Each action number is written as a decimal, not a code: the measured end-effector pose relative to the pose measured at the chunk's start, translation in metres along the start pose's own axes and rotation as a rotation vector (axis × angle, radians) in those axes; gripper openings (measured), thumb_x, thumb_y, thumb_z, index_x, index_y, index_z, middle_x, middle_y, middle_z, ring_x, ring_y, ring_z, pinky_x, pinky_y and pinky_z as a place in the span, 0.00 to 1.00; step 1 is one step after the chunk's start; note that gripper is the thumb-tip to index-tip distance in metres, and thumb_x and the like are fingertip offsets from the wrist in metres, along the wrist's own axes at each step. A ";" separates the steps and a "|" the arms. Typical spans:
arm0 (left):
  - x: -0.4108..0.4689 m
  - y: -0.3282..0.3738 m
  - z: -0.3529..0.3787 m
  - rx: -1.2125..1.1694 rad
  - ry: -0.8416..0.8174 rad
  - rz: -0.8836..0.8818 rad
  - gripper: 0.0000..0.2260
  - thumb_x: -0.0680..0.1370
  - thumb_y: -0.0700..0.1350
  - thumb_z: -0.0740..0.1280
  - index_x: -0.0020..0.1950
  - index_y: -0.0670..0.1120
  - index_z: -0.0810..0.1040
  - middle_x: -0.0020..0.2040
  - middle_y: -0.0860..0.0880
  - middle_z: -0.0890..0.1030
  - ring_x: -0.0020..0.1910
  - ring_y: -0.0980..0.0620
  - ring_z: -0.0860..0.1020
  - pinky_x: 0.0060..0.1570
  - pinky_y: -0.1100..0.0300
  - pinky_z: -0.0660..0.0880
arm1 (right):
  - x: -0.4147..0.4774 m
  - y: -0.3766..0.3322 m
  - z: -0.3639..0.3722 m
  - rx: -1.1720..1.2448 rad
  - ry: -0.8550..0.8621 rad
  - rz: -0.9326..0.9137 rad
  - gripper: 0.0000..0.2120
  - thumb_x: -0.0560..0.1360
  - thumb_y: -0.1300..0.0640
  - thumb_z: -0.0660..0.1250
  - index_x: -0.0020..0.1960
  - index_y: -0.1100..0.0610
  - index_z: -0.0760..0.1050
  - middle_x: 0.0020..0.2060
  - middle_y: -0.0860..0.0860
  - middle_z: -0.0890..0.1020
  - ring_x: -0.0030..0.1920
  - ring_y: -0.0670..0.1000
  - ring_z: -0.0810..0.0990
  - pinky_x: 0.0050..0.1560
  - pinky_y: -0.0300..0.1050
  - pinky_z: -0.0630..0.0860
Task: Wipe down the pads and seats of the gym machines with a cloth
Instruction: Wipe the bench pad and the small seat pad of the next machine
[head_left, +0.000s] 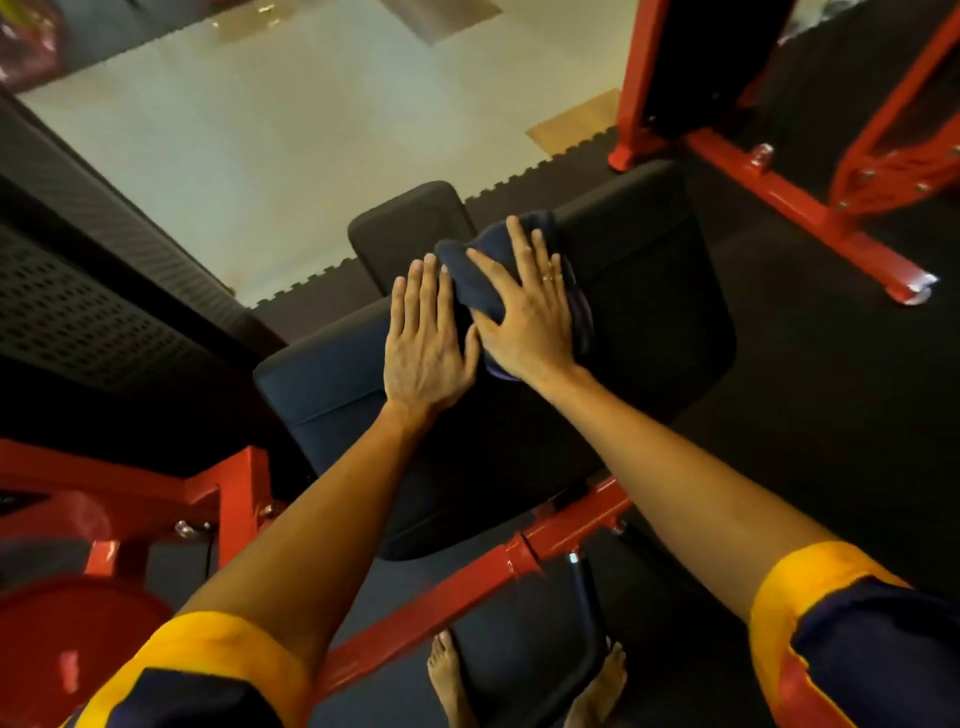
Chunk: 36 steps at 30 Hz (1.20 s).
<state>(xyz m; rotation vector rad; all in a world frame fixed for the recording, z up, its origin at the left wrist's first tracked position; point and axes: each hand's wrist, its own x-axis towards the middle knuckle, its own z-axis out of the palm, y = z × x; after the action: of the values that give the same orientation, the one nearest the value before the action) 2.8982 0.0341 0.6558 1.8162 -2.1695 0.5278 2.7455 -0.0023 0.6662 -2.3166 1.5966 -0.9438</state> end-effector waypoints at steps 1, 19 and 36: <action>-0.001 0.000 -0.001 -0.006 -0.008 -0.016 0.32 0.84 0.55 0.55 0.80 0.35 0.56 0.81 0.36 0.56 0.81 0.40 0.53 0.80 0.43 0.51 | -0.002 0.012 -0.004 -0.019 -0.002 -0.046 0.32 0.75 0.51 0.71 0.78 0.47 0.68 0.82 0.56 0.55 0.82 0.62 0.51 0.80 0.62 0.52; 0.002 0.005 -0.010 -0.006 -0.092 -0.098 0.32 0.83 0.58 0.55 0.80 0.37 0.58 0.78 0.38 0.63 0.78 0.40 0.61 0.79 0.45 0.53 | 0.037 0.083 -0.037 -0.044 0.099 0.244 0.26 0.80 0.47 0.65 0.77 0.49 0.68 0.81 0.55 0.59 0.81 0.60 0.54 0.79 0.65 0.55; 0.007 0.004 -0.014 -0.006 -0.173 -0.078 0.32 0.83 0.58 0.55 0.79 0.37 0.59 0.77 0.37 0.64 0.76 0.39 0.62 0.78 0.43 0.55 | 0.031 0.039 -0.013 -0.006 0.050 0.348 0.31 0.82 0.42 0.61 0.82 0.46 0.57 0.83 0.55 0.51 0.82 0.59 0.47 0.81 0.62 0.46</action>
<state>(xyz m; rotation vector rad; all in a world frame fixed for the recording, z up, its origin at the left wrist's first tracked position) 2.8929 0.0347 0.6711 2.0007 -2.1944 0.3589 2.7148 -0.0427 0.6701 -1.9389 1.9390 -0.9174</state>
